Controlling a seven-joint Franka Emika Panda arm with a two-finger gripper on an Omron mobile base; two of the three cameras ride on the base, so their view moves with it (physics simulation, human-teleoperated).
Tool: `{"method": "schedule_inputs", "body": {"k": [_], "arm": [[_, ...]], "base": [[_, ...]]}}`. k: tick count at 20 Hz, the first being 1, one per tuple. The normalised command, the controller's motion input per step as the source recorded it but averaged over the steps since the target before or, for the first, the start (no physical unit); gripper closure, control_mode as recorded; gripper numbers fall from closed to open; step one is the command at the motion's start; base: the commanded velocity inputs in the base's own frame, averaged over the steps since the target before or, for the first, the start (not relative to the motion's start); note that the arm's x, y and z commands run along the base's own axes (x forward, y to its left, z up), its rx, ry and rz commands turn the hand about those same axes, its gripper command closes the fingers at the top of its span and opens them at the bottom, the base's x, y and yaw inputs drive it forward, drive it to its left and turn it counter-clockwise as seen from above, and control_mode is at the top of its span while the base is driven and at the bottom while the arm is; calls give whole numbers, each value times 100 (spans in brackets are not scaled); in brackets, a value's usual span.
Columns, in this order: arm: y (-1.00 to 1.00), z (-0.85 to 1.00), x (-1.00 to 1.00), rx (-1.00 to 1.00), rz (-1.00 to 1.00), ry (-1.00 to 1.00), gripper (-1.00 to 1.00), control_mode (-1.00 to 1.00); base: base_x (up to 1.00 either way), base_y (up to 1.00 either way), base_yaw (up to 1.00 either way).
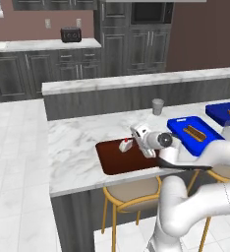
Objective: Take the donut and cake from the fridge and place them on the empty tray on the dining counter.
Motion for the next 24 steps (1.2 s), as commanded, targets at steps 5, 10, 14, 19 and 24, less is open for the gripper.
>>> {"method": "schedule_inputs", "body": {"k": [5,10,14,19,24], "arm": [[-60,97,11,3,0,18,-100,-100],[-9,100,-19,0,1,10,-100,-100],[-22,100,-9,-1,0,2,-100,-100],[-56,100,0,0,-3,12,-100,-100],[-32,100,-32,0,-14,18,-100,-100]], "base": [[0,0,0],[0,0,0],[0,0,0],[0,0,0],[0,0,0]]}}
